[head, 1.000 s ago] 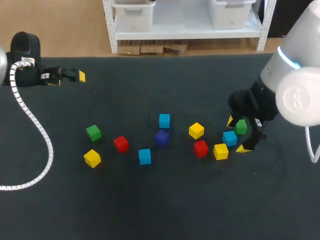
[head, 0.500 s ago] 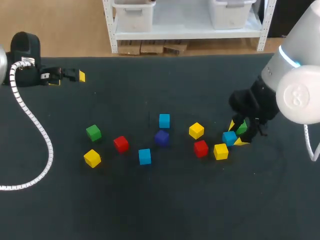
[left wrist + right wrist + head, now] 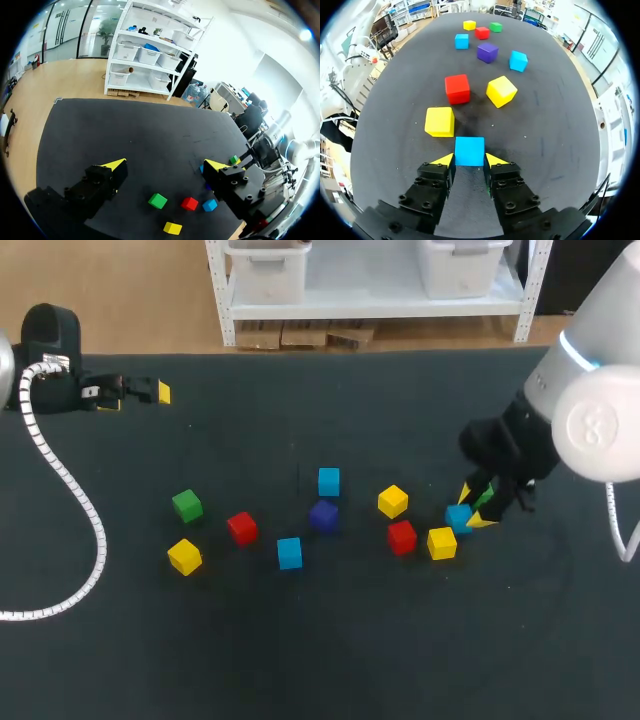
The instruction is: Place the blue cubes, place green cubes on the blue cubes, place the yellow cubes on the green cubes, then place the red cubes on the yellow cubes, and place purple cube on the red cubes.
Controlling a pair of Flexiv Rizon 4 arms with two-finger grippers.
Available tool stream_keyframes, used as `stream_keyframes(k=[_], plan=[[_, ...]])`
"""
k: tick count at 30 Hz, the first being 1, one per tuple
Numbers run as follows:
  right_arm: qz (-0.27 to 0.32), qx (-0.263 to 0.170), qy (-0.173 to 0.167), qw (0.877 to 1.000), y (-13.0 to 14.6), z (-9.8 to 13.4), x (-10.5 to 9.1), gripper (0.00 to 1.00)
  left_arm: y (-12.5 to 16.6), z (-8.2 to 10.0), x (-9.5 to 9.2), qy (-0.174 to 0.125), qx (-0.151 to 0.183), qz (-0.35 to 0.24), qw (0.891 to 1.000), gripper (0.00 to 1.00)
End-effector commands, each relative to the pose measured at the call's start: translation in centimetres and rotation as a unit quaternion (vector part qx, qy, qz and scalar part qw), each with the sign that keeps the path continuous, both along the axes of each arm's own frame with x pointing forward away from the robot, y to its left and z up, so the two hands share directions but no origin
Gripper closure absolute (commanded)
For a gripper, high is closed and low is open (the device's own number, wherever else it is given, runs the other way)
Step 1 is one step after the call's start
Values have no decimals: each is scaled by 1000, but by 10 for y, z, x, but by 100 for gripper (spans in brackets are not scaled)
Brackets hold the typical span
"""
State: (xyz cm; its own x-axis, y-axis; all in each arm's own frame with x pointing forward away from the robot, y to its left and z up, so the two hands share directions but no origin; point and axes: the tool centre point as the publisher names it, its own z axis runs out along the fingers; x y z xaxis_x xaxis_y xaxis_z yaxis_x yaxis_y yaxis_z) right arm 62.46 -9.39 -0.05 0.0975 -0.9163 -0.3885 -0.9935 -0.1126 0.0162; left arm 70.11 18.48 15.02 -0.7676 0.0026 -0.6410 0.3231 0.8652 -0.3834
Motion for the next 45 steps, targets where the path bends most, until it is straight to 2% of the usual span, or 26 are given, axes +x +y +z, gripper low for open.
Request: stream_keyframes(k=[1, 6, 12, 17, 25, 34, 45], plan=[[-16, -5, -1, 1000, -1, 8, 3, 100, 0, 0, 0, 0, 0, 0, 1000, 0], [-74, 3, -2, 997, 2, 24, 21, 100, 0, 0, 0, 0, 0, 0, 1000, 0], [-117, 15, -25, 993, 24, 34, 46, 100, 0, 0, 0, 0, 0, 0, 1000, 0], [-115, 19, -41, 992, 51, 35, 63, 100, 0, 0, 0, 0, 0, 0, 1000, 0], [-98, 21, -38, 994, 93, 24, 82, 100, 0, 0, 0, 0, 0, 0, 1000, 0], [-88, 32, -20, 995, 124, 11, 89, 100, 0, 0, 0, 0, 0, 0, 1000, 0], [-84, 22, -16, 996, 130, 9, 77, 100, 0, 0, 0, 0, 0, 0, 1000, 0]])
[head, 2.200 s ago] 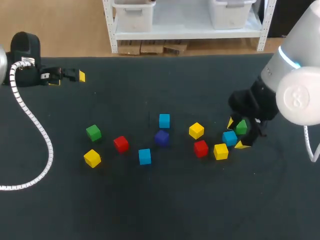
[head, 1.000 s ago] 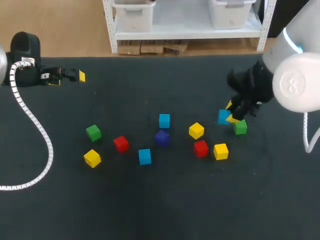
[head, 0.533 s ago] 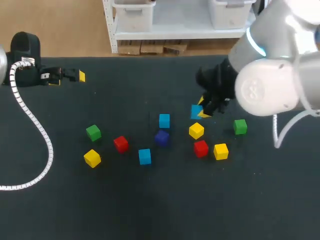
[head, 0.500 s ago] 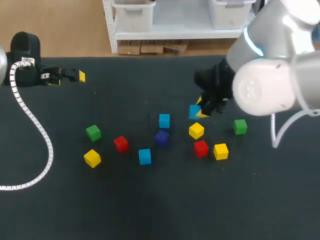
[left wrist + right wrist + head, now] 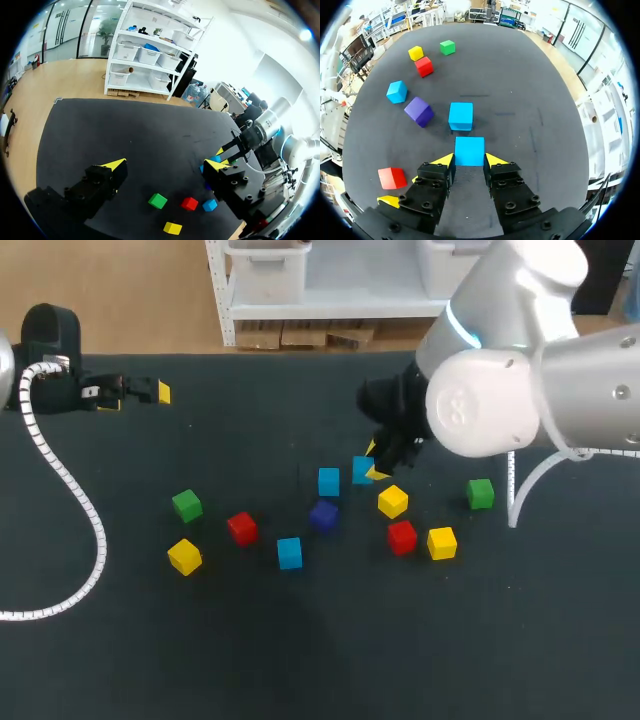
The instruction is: Place the blue cubes, place green cubes on the blue cubes, place the yellow cubes on the green cubes, then place the red cubes on the yellow cubes, and place purple cube on the red cubes.
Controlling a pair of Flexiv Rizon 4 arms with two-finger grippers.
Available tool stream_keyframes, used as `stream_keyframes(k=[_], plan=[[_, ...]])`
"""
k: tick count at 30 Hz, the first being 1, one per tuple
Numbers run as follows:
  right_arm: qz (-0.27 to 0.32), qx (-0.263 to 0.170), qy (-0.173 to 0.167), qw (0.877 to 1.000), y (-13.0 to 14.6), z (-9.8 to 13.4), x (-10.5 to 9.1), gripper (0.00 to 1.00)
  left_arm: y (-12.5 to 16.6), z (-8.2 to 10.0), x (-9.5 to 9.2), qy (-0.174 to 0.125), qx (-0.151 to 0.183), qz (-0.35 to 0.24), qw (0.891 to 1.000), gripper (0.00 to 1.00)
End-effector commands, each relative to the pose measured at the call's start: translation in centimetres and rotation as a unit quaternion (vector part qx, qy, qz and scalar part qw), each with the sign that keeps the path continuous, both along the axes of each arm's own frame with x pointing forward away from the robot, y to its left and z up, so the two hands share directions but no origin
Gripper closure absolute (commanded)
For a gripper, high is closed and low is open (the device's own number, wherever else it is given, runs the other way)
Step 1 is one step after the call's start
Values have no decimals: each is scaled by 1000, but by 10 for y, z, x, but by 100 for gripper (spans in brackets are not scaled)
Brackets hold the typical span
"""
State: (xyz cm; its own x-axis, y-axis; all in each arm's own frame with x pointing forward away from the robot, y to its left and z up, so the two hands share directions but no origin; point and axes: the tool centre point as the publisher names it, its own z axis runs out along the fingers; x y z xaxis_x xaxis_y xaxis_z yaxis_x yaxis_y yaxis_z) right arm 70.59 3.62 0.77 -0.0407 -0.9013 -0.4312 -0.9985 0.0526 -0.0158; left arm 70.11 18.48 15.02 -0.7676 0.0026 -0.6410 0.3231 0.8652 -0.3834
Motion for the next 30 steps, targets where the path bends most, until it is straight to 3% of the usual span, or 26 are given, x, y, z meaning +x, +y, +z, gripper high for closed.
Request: stream_keyframes(k=[1, 12, 30], plan=[[-1, -3, 1, 1000, 0, 0, -6, 100, 0, 0, 0, 0, 0, 0, 1000, 0], [5, -10, 8, 1000, 8, -7, -19, 100, 0, 0, 0, 0, 0, 0, 1000, 0], [2, -11, 2, 1000, 11, -10, -10, 100, 0, 0, 0, 0, 0, 0, 1000, 0]])
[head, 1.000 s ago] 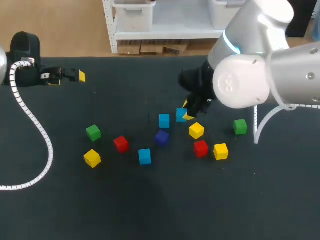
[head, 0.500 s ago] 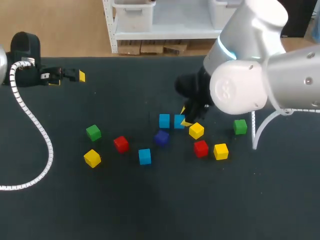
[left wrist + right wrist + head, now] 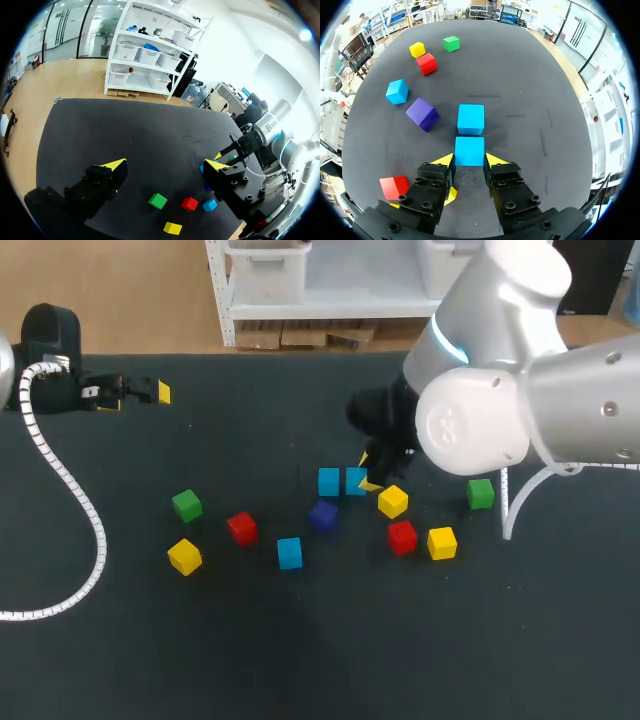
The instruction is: Place the blue cubes, place green cubes on the blue cubes, place the yellow cubes on the green cubes, then place the red cubes on the yellow cubes, and place purple cube on the red cubes.
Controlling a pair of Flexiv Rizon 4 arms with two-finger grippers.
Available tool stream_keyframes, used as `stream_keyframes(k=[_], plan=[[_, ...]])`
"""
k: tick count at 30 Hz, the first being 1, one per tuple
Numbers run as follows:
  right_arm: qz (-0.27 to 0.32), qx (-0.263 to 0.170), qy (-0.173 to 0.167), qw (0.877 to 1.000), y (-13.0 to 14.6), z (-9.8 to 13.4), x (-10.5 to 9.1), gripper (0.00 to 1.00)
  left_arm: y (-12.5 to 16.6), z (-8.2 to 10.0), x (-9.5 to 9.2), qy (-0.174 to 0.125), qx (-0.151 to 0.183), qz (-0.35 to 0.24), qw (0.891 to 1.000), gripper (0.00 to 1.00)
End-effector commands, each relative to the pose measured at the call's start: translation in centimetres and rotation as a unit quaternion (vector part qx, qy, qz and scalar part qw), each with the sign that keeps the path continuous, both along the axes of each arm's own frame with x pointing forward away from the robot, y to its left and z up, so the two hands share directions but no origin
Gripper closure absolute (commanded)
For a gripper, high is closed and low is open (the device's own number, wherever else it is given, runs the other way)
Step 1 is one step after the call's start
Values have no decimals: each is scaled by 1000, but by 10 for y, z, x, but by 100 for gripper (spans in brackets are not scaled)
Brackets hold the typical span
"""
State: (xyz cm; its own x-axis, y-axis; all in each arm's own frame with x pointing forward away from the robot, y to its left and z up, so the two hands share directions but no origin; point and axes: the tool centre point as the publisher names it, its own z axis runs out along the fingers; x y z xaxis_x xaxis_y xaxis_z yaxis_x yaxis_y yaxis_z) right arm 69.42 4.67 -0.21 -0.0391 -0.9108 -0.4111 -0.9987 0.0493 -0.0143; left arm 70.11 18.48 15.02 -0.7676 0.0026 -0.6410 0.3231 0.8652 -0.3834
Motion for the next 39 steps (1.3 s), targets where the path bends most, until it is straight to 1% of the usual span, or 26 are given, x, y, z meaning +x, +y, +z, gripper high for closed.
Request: stream_keyframes(k=[1, 10, 36, 37, 39], plan=[[1, 0, 1, 1000, 1, 0, 2, 100, 0, 0, 0, 0, 0, 0, 1000, 0], [-2, 0, 5, 1000, -4, -3, 4, 100, 0, 0, 0, 0, 0, 0, 1000, 0], [6, 0, 12, 1000, -1, -6, 6, 100, 0, 0, 0, 0, 0, 0, 1000, 0], [7, 0, 12, 1000, -1, -6, 6, 93, 0, 0, 0, 0, 0, 0, 1000, 0], [7, 0, 12, 1000, -1, -6, 6, 72, 0, 0, 0, 0, 0, 0, 1000, 0]])
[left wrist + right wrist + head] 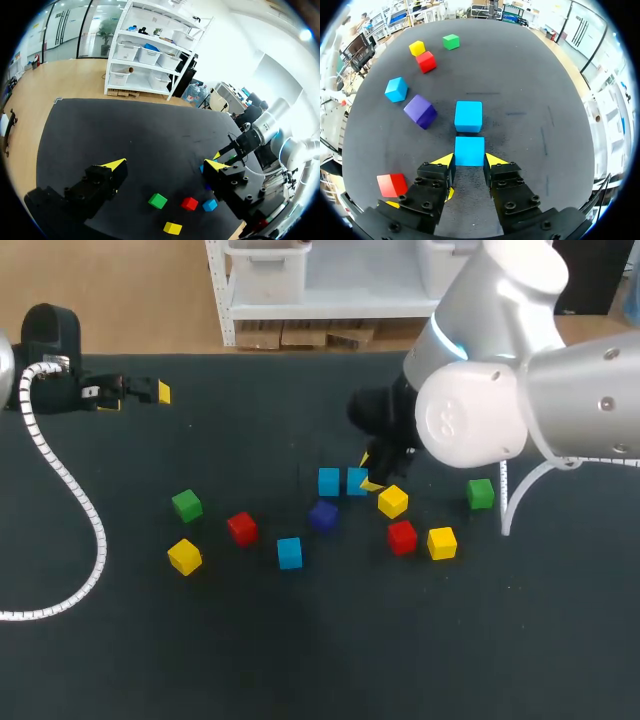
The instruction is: Place the blue cubes, place green cubes on the blue cubes, place the yellow cubes on the green cubes, then place the red cubes on the yellow cubes, and place purple cube on the red cubes.
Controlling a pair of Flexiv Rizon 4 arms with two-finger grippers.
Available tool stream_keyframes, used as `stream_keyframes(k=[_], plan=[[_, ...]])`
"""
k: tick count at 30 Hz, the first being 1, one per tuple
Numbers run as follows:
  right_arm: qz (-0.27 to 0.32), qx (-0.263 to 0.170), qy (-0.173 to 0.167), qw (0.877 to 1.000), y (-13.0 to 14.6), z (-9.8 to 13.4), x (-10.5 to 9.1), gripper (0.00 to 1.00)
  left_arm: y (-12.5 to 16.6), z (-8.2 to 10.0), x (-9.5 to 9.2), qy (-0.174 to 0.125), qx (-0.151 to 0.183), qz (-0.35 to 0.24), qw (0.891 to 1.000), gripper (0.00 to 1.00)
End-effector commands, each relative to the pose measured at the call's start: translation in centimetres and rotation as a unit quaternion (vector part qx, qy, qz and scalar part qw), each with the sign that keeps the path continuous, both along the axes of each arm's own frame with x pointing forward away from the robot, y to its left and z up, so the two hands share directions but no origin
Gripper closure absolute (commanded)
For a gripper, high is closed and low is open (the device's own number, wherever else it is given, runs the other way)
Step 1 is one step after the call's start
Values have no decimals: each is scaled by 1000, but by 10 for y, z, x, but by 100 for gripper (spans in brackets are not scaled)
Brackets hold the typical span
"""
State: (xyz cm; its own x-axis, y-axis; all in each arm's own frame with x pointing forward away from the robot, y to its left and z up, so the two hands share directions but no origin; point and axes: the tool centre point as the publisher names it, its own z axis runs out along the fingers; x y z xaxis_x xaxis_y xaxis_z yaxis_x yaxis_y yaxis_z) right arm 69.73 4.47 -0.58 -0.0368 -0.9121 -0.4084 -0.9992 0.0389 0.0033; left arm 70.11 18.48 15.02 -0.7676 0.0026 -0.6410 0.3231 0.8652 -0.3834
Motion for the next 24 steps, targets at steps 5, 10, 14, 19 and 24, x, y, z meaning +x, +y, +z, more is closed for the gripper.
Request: stream_keyframes(k=[5, 10, 14, 19, 24], plan=[[3, 0, 5, 1000, 1, -1, 3, 8, 0, 0, 0, 0, 0, 0, 1000, 0], [1, -1, 5, 1000, -1, 0, 4, 0, 0, 0, 0, 0, 0, 0, 1000, 0], [-8, 1, 4, 1000, -4, 7, 5, 0, 0, 0, 0, 0, 0, 0, 1000, 0], [-31, 31, 20, 999, -17, 26, 4, 0, 0, 0, 0, 0, 0, 0, 1000, 0], [-47, 95, 58, 993, -40, 46, 0, 0, 0, 0, 0, 0, 0, 0, 1000, 0]])
